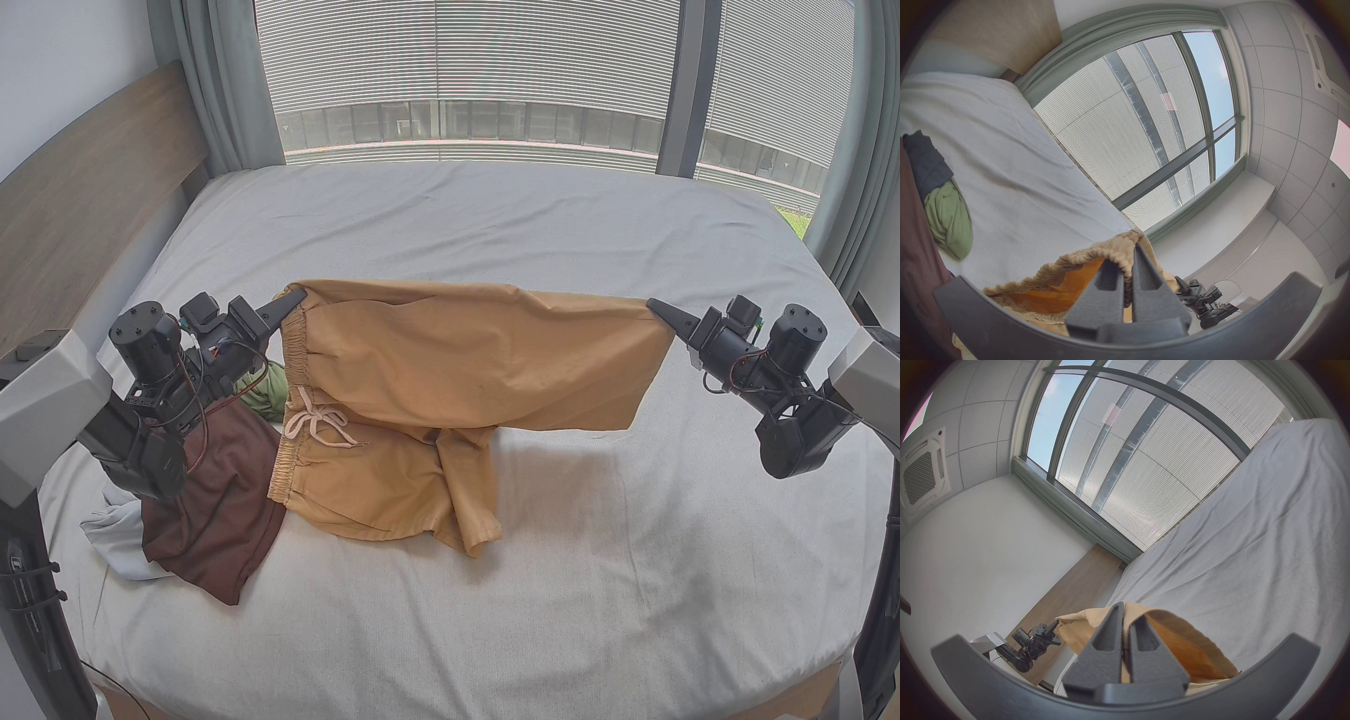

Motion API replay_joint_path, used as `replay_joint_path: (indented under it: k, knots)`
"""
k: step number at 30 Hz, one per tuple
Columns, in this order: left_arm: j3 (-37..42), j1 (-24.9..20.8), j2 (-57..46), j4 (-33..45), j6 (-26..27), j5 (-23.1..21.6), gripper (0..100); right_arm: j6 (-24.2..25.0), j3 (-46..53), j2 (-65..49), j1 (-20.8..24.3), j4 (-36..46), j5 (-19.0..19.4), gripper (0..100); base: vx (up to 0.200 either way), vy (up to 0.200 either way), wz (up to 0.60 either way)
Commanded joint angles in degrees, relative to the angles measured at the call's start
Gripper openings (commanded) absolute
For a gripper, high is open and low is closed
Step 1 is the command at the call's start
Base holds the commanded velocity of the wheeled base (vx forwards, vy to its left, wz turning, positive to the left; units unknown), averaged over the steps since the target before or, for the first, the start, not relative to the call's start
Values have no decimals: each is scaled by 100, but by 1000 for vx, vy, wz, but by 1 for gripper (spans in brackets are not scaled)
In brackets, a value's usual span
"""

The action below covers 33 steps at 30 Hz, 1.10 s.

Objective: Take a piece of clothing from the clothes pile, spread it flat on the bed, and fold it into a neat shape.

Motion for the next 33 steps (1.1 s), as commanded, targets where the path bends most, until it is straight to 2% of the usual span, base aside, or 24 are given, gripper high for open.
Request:
replay_joint_path:
  k: [1,9,15,33]
  knots:
    - [-230,8,231,14,-137,-1,0,37,-160,87,54,101,-8,0,0,0,0]
    - [-670,8,530,14,-356,8,0,37,-609,430,46,330,-17,0,0,0,0]
    - [-1311,-1,934,40,-471,219,0,46,-1250,825,-7,506,-17,0,0,0,0]
    - [-2612,-9,1681,471,-532,325,0,37,-3087,1678,-34,1297,-25,0,0,0,0]
